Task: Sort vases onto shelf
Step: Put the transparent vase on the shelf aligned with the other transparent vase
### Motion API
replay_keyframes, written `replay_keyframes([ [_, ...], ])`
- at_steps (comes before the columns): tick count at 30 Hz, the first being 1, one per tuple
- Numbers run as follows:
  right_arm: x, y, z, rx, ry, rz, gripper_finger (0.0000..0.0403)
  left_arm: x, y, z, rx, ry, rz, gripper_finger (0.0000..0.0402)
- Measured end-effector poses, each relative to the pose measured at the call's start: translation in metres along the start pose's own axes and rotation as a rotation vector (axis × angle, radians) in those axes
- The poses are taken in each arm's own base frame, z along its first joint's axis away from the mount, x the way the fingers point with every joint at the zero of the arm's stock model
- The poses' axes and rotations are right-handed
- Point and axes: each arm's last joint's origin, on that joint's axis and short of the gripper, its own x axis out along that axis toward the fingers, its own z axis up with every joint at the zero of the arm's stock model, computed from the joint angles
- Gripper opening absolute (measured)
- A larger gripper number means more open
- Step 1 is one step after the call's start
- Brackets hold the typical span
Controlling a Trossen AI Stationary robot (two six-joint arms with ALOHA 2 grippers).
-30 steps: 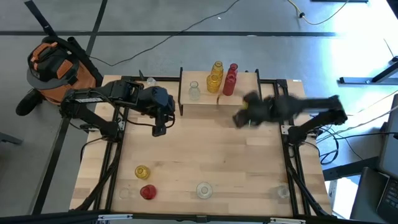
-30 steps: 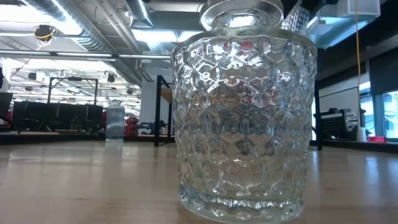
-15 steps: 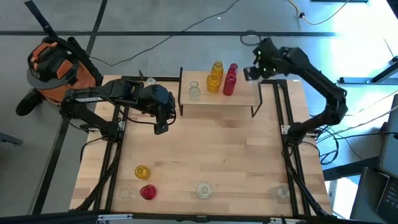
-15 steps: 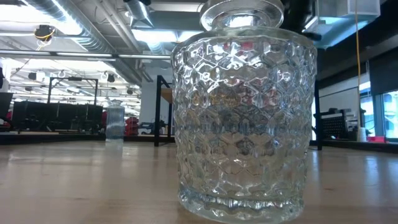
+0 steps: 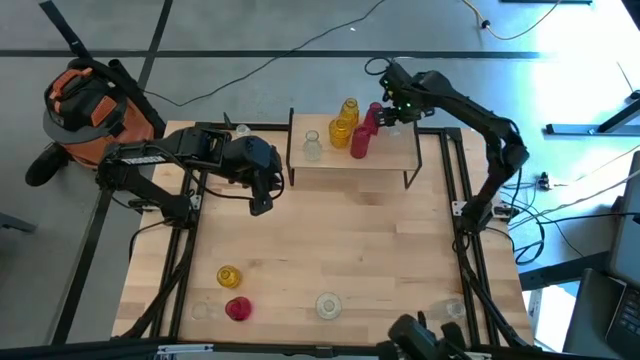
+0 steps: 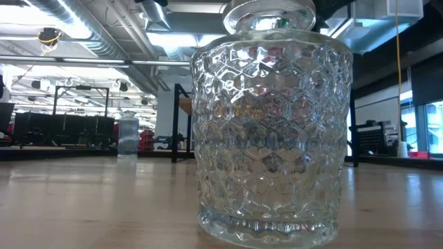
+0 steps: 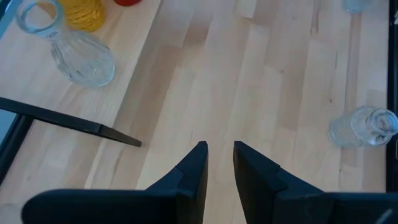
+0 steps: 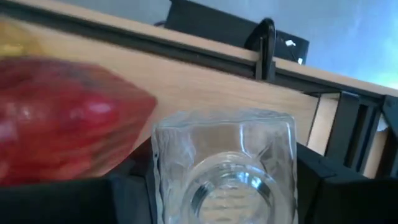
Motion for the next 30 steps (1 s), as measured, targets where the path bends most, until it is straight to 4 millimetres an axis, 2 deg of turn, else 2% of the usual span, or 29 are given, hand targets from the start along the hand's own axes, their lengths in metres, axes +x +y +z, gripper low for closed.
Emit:
replay_keyframes([
  [17,0.0051,-0.0056,0.0034,0.033,0.003,-0.037,0.0197,0.0,0.0004,0.0001,-0.025,-0.003,0.013,0.0069],
  [19,0.0056,-0.0057,0.0035,0.037,-0.003,-0.052,0.0227,-0.0001,0.0004,0.0,-0.025,-0.003,0.013,0.0069],
  [23,0.0061,-0.0054,0.0036,0.041,0.001,-0.04,0.0348,0.0,0.0004,0.0,-0.024,-0.003,0.013,0.0069],
  [25,0.0065,-0.0065,0.0021,0.043,0.012,-0.057,0.0382,0.0001,0.0004,0.0,-0.024,-0.003,0.013,0.0069],
  [27,0.008,-0.0062,0.002,0.051,0.013,-0.061,0.0378,0.0,0.0004,0.0,-0.024,-0.003,0.014,0.0069],
  [30,0.0053,-0.0072,0.0014,0.051,0.009,-0.062,0.0343,0.0,0.0004,0.0,-0.024,-0.003,0.014,0.0069],
])
